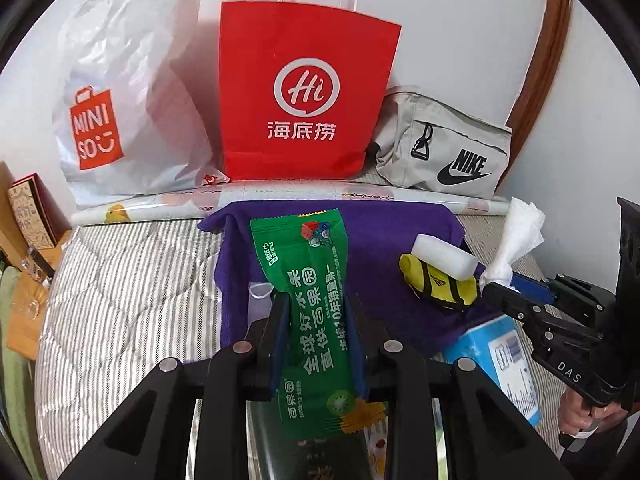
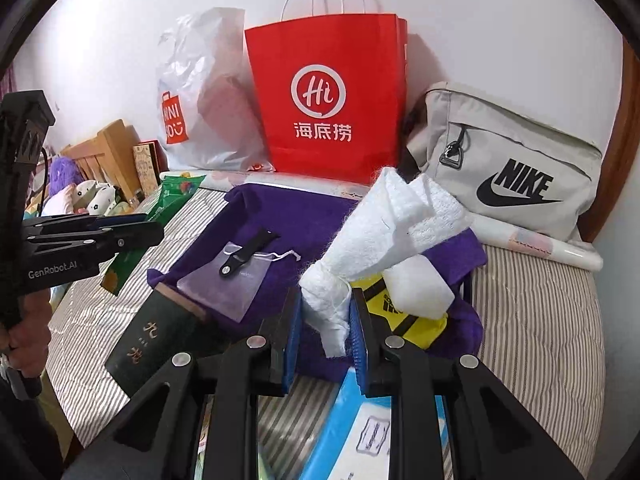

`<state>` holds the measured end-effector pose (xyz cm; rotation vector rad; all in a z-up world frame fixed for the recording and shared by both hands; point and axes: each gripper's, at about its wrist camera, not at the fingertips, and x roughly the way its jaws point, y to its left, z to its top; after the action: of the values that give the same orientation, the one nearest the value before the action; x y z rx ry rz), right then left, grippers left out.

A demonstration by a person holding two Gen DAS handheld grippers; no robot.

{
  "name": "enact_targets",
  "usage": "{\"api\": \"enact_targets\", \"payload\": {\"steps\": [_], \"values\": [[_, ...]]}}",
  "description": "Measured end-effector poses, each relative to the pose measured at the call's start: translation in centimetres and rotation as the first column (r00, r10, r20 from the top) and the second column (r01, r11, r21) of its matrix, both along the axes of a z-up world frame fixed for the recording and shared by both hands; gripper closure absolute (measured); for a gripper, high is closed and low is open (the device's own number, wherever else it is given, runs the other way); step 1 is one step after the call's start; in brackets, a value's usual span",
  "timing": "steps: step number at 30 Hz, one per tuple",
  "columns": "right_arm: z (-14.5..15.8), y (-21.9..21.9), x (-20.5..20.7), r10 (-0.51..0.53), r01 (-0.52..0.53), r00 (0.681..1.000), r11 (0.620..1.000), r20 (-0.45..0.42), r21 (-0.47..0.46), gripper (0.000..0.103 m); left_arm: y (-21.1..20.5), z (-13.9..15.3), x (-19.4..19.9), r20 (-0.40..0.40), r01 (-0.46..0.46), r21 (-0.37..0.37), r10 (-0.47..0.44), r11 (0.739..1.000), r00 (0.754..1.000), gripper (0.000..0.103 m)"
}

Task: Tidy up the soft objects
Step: 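Carry the packet with the left tool and tissue with the right tool to the towel, then release the packet from the left tool while the right tool drops the tissue by the pouch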

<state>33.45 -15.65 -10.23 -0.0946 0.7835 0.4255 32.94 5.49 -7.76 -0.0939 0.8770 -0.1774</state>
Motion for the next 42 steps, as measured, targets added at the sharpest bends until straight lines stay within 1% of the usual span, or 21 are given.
{"api": "enact_targets", "payload": {"steps": [8,15,16,19,27,35,42], "values": [[-1.9,1.1,2.3,0.003,-0.004,0.999,1.000,-0.041,-0.013,0.080,-0.3,-2.1,3.5,-0.047,0.016,-0.002,-0.016,1.000,0.999,0.076],[-3.7,2.2,3.7,0.013,-0.016,0.997,0.999,-0.079,-0.034,0.080,-0.7,-4.4,5.3,-0.096,0.025,-0.024,-0.027,0.999,0.995,0.076],[-3.9,2.3,3.9,0.014,-0.018,0.996,0.999,-0.087,-0.039,0.080,-0.8,-4.7,5.6,-0.101,0.028,-0.021,-0.030,0.999,0.994,0.075],[-4.6,2.8,4.5,0.021,-0.028,0.994,0.998,-0.104,-0.059,0.080,-1.0,-5.4,6.4,-0.118,0.028,-0.020,-0.030,0.999,0.992,0.074],[-5.7,3.7,5.7,0.016,-0.029,0.991,0.995,-0.130,-0.094,0.080,-1.5,-6.7,7.7,-0.158,0.043,-0.038,-0.049,0.998,0.986,0.074],[-7.5,4.1,6.6,0.006,-0.029,0.980,0.993,-0.197,-0.112,0.080,-2.0,-7.9,8.6,-0.190,0.055,-0.047,-0.063,0.997,0.980,0.074],[-7.8,4.4,7.1,0.003,-0.031,0.977,0.991,-0.213,-0.129,0.080,-2.3,-8.6,8.8,-0.210,0.054,-0.039,-0.061,0.998,0.976,0.074]]}}
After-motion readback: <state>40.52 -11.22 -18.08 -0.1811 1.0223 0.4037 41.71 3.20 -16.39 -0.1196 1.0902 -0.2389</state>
